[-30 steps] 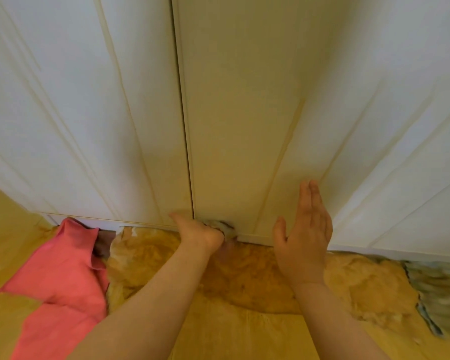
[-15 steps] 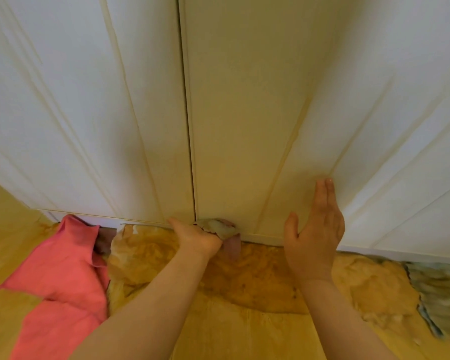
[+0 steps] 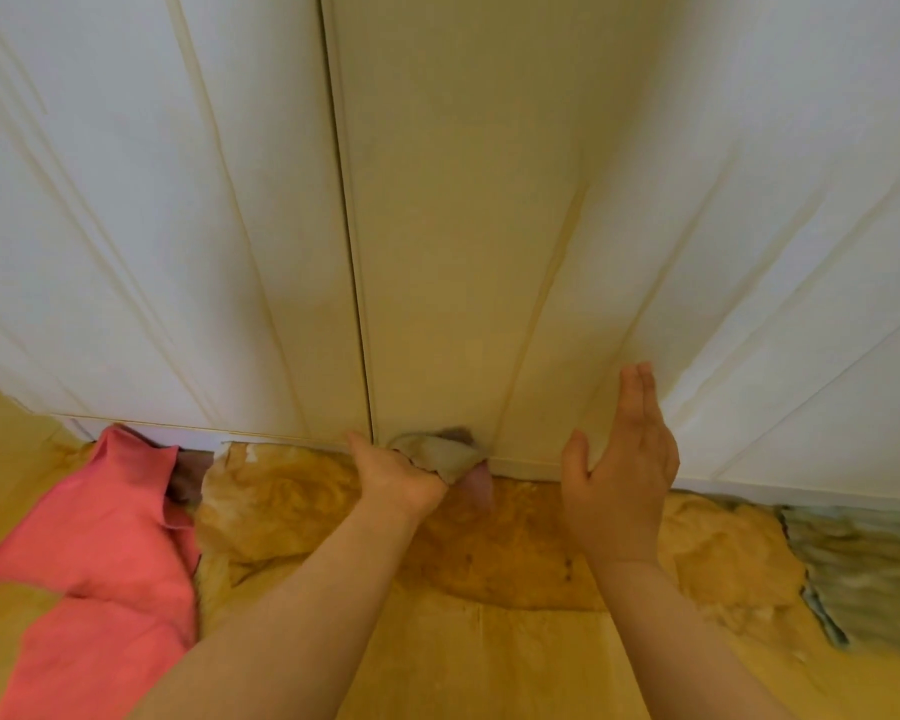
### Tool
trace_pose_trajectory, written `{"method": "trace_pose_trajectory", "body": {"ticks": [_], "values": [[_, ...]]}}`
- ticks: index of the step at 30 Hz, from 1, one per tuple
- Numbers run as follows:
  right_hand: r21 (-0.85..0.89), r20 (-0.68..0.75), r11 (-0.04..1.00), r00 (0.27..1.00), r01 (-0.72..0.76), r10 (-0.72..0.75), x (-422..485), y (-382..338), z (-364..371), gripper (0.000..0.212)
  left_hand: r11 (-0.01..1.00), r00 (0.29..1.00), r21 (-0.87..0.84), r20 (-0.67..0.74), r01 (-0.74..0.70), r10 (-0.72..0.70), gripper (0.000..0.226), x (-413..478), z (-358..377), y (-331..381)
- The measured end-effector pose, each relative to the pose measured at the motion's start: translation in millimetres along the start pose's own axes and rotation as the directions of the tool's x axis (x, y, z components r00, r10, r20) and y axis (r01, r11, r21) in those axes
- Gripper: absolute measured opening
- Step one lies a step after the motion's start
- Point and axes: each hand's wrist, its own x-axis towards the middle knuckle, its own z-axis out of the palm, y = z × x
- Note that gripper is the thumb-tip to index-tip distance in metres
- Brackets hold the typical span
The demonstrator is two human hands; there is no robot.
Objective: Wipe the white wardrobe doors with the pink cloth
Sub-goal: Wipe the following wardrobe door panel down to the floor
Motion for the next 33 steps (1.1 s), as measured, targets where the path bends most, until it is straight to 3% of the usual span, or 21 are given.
{"method": "trace_pose_trajectory", "body": {"ticks": [4,8,10,12,13,14,15,16,17,18,19,20,22,25,29,30,33], "values": [[0.01,0.022,0.999,0.999,-0.032,0.032,-1,-4,6,0.065,0.993,0.994,0.108,-0.104,0.052,-0.041,0.09,-15,12,-16],[0.057,-0.027,0.997,0.998,-0.047,0.049,13,-8,0,0.065,0.963,0.958,0.257,-0.247,-0.079,0.145,0.068,-24,31,-2],[0.097,-0.056,0.994,0.997,-0.052,0.057,23,-13,-8,0.071,0.921,0.947,0.329,-0.166,-0.208,0.273,0.067,-31,44,3],[0.121,-0.081,0.991,0.994,-0.057,0.067,29,-18,-13,0.074,0.785,0.901,0.501,-0.027,-0.363,0.434,0.072,-39,54,-2],[0.124,-0.081,0.99,0.994,-0.069,0.079,30,-19,-14,0.074,0.717,0.856,0.54,0.013,-0.441,0.517,0.064,-46,58,-8],[0.126,-0.083,0.989,0.993,-0.073,0.083,29,-21,-16,0.074,0.647,0.798,0.542,0.078,-0.537,0.597,0.047,-59,61,-15],[0.125,-0.088,0.99,0.993,-0.067,0.079,29,-22,-19,0.075,0.509,0.708,0.576,0.184,-0.639,0.681,0.032,-71,65,-23],[0.123,-0.086,0.99,0.993,-0.07,0.081,28,-22,-19,0.075,0.275,0.568,0.601,0.375,-0.751,0.732,0.029,-81,69,-30],[0.125,-0.094,0.99,0.992,-0.071,0.083,28,-22,-21,0.075,-0.012,0.36,0.525,0.6,-0.851,0.715,0.041,-90,74,-35],[0.123,-0.101,0.99,0.991,-0.072,0.084,29,-20,-23,0.074,-0.261,0.172,0.393,0.783,-0.882,0.598,0.056,-88,78,-39],[0.121,-0.108,0.989,0.99,-0.08,0.093,30,-18,-26,0.073,-0.498,0.086,0.332,0.887,-0.801,0.454,0.066,-81,85,-37],[0.119,-0.114,0.989,0.989,-0.086,0.099,30,-18,-27,0.07,-0.681,0.061,0.319,0.925,-0.659,0.374,0.07,-66,89,-30],[0.105,-0.126,0.991,0.987,-0.085,0.098,29,-16,-32,0.065,-0.893,0.038,0.297,0.952,-0.338,0.302,0.074,-38,92,-24],[0.094,-0.122,0.993,0.989,-0.066,0.077,30,-13,-39,0.065,-0.991,0.02,0.112,0.994,-0.069,0.111,0.07,-13,76,-15],[0.12,-0.143,0.99,0.985,-0.079,0.096,35,-10,-46,0.065,-0.978,-0.021,-0.184,0.982,0.094,-0.187,0.068,-22,73,21],[0.124,-0.143,0.989,0.984,-0.084,0.102,36,-9,-46,0.065,-0.982,-0.062,-0.17,0.983,0.088,-0.176,0.069,-32,87,29],[0.125,-0.152,0.986,0.979,-0.114,0.133,39,-6,-46,0.065,-0.999,-0.151,0.046,0.987,-0.008,0.047,0.073,-51,121,28]]}}
